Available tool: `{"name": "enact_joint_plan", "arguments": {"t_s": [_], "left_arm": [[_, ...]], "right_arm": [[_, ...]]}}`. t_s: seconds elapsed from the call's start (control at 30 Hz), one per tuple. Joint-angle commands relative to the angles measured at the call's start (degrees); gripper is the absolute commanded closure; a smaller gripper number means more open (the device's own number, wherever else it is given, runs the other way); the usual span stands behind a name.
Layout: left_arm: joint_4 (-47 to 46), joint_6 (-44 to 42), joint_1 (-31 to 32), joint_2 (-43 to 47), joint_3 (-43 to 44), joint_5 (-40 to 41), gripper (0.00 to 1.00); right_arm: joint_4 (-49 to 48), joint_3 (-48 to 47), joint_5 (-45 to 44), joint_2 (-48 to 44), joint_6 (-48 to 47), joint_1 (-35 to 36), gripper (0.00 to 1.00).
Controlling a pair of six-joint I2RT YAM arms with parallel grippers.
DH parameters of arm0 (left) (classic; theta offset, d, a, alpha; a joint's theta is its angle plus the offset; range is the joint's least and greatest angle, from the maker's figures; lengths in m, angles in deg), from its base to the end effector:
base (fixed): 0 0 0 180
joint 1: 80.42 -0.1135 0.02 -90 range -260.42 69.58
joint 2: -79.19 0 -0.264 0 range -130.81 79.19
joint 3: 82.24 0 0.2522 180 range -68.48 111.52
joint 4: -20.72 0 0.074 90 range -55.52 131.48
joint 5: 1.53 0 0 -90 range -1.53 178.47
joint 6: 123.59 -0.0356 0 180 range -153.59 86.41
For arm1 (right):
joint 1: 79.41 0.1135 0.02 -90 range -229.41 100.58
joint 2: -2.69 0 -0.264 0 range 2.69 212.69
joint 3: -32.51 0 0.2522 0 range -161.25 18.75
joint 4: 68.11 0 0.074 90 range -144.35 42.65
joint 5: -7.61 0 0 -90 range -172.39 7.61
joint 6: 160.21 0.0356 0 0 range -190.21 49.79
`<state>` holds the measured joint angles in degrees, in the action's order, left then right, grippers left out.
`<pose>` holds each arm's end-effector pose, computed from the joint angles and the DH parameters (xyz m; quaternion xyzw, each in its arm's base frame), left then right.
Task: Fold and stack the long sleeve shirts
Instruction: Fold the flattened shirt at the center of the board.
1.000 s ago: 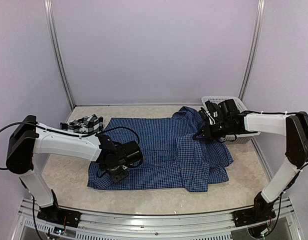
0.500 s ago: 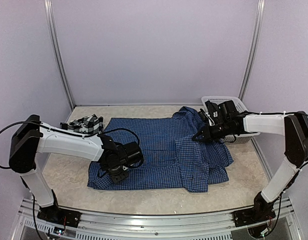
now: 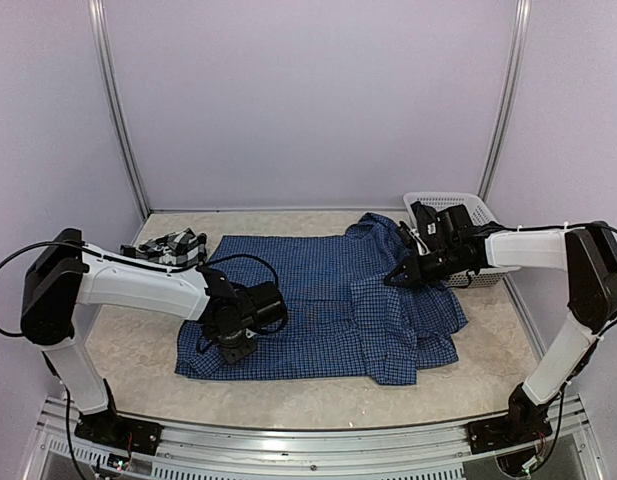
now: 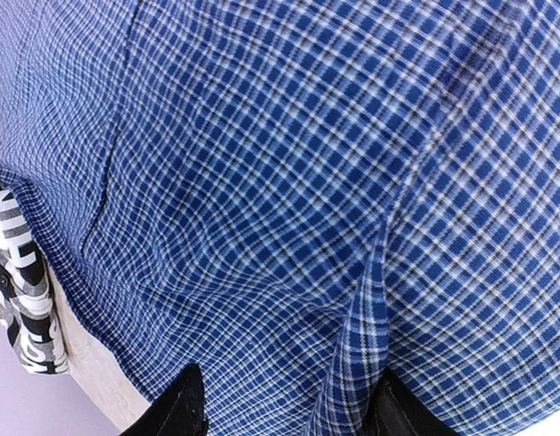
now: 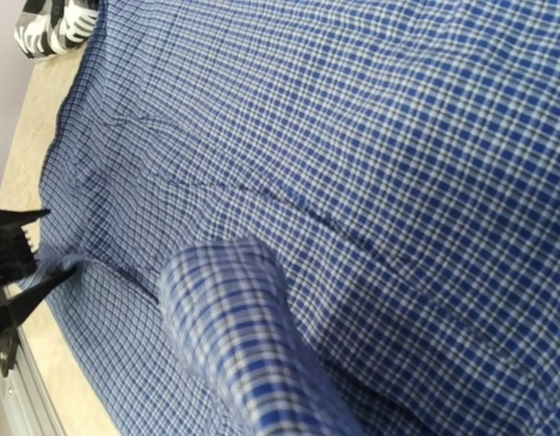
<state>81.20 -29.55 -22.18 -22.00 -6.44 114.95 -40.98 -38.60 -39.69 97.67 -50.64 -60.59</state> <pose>0.1749 -0.2524 0.1588 0.4358 0.8697 0.1778 0.1484 0.3108 0.1314 0.1966 -0.1158 0.8787 0.4263 0.1808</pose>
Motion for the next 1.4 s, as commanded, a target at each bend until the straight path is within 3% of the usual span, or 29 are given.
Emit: {"name": "enact_joint_plan", "arguments": {"t_s": [0.0, 0.27, 0.47, 0.73, 0.97, 1.37], "left_arm": [[0.2, 0.6, -1.4, -1.1, 1.3, 2.7, 0.44], [-0.8, -1.7, -2.1, -0.8, 1.0, -4.5, 0.53], [-1.1, -2.9, -2.6, -0.7, -0.2, -10.6, 0.67], [0.0, -2.2, -3.0, -1.3, 0.6, -9.1, 0.77], [0.5, -2.1, -3.9, -2.2, 1.2, -7.5, 1.00], [1.6, -4.6, -8.5, 1.8, 4.3, -8.8, 1.00]], "right_arm": [[-1.4, 0.7, 1.3, 0.8, 0.0, -0.7, 1.00], [-2.1, 1.2, 1.7, 1.3, 0.1, -0.6, 1.00], [-2.6, 1.4, 2.1, 1.6, 0.3, -0.6, 1.00], [-2.4, 1.2, 2.6, 1.0, 0.3, -0.7, 1.00], [-0.5, 0.9, 2.8, -1.1, -0.8, -0.6, 1.00], [14.5, -3.9, -5.1, -11.1, -5.7, -0.6, 1.00]]}}
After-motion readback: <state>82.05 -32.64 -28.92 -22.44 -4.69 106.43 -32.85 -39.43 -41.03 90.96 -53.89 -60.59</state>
